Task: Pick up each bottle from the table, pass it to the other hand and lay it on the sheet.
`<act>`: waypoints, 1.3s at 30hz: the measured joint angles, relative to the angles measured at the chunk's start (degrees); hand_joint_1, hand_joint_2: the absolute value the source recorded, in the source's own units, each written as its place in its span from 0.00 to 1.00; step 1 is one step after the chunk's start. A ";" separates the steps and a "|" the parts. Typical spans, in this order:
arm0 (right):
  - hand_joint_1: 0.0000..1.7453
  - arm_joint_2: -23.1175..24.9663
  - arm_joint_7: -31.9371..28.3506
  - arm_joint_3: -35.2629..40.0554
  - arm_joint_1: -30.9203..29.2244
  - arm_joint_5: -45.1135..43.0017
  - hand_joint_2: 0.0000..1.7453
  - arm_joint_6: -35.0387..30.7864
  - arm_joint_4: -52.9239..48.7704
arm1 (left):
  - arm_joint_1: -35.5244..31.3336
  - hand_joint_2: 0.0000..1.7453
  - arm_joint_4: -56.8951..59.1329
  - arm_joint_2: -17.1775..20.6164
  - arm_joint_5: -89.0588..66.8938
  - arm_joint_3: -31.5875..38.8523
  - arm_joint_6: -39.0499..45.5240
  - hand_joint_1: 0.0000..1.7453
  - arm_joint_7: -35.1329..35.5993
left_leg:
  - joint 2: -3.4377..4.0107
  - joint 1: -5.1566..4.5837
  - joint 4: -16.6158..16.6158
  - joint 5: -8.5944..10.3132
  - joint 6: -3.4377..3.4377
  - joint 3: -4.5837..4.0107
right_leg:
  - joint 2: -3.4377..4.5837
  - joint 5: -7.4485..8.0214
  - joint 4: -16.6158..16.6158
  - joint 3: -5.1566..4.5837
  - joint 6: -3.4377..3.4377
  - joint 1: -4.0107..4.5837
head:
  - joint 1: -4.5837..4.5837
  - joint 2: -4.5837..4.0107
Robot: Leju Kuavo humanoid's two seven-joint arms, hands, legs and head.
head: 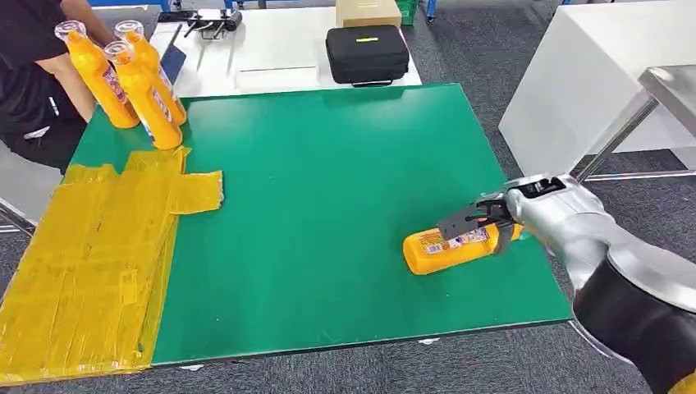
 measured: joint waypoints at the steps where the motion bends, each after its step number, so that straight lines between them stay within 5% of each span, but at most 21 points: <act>1: 0.00 -0.27 -0.02 0.18 -0.25 0.04 1.00 0.09 0.00 | 0.01 0.00 0.00 0.00 0.13 -0.20 0.00 0.00 0.00 | 0.00 0.00 0.00 0.00 0.00 0.00 | 0.00 0.00 0.00 0.00 0.00 0.00 | 0.02 0.00; 19: 0.00 -3.54 0.53 1.53 1.04 -0.68 1.00 -1.35 0.00 | -1.64 0.00 0.96 1.92 2.62 -1.20 -1.22 0.00 0.02 | 0.01 0.01 0.00 0.00 0.00 0.00 | 0.00 0.00 -0.01 -0.01 0.00 0.01 | 0.02 0.00; 39: 0.00 -0.83 5.05 1.46 6.69 -2.12 1.00 -8.59 0.52 | -5.63 0.00 5.84 8.37 4.52 -6.32 2.51 0.00 0.07 | 0.32 0.07 -0.03 -0.13 -0.11 0.73 | 0.31 0.01 -0.04 0.47 -0.05 0.07 | 0.02 0.00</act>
